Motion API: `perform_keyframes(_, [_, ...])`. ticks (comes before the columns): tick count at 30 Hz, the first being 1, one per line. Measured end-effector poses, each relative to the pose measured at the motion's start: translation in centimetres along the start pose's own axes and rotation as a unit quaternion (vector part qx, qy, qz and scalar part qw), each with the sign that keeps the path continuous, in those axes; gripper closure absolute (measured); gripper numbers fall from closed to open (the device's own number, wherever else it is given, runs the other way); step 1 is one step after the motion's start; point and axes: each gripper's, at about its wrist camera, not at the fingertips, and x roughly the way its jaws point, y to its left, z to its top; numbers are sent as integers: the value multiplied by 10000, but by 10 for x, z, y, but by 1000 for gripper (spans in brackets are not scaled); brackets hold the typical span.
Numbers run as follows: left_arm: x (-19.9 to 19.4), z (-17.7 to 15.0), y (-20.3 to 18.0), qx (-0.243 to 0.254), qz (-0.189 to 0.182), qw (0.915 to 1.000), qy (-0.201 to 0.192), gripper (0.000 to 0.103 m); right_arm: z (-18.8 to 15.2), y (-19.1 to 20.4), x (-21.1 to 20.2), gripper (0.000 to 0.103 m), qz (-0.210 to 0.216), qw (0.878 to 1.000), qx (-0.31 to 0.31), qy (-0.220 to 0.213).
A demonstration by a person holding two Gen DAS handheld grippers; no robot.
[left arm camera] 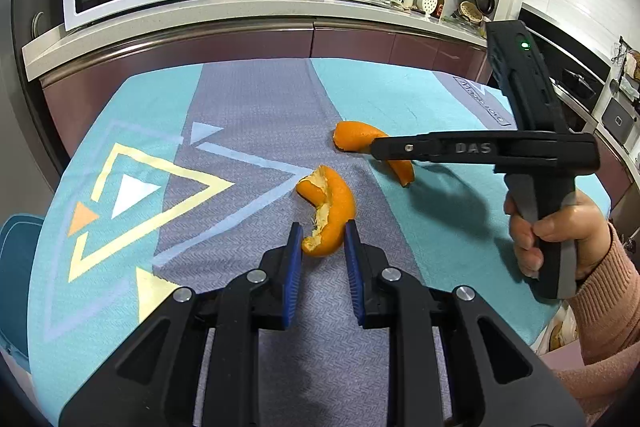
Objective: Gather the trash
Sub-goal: 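Grasp the broken orange peel with the left gripper while the right lifts its peel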
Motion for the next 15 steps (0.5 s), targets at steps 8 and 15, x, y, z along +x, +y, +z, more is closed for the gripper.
perform_keyframes(8, [-5,-1,1,-19,20,10000,-96,83,-5,3,-11,86,192,9997,56,-136])
perform_keyframes(15, [-19,-1,7,-12,171,9996,-246,84,-9,16,-20,86,496,9985,46,-208])
